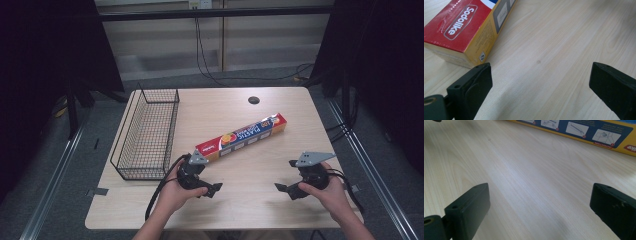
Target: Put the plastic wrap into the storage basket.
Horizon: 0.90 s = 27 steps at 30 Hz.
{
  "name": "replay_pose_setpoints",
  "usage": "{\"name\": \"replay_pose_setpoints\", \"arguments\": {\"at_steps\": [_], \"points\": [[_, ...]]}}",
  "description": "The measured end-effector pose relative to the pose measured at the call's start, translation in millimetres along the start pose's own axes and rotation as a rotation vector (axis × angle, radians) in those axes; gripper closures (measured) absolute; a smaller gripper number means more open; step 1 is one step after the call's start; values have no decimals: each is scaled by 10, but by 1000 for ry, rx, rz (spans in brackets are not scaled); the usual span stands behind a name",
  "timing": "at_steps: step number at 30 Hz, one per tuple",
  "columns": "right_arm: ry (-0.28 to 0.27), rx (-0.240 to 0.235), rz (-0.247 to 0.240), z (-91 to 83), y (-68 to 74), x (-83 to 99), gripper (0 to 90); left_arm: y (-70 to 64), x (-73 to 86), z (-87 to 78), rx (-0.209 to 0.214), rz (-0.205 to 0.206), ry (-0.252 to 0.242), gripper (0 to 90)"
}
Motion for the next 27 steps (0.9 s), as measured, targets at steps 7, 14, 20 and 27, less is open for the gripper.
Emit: {"name": "replay_pose_setpoints", "arguments": {"at_steps": [7, 14, 20, 27], "points": [[1, -1, -2, 13, -16, -1, 29, 53, -121, 21, 20, 5, 12, 44], [-5, -9, 4, -2, -42, 6, 31, 131, -405, 48, 80, -26, -11, 21], [-9, -9, 10, -14, -49, 16, 32, 234, -613, 131, 54, -5, 8, 29], [-22, -15, 26, -27, -71, 8, 32, 265, -843, 255, 43, 37, 25, 50]]}}
Point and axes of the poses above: each handheld gripper's, and its own axes: z roughly forward along the jaws, x roughly out of its underside, y roughly to its left, the point moved 4 cm from there along z, roughly forward along the jaws, and after that the axes turned 3 degrees about -x, right-handed, at the moved point
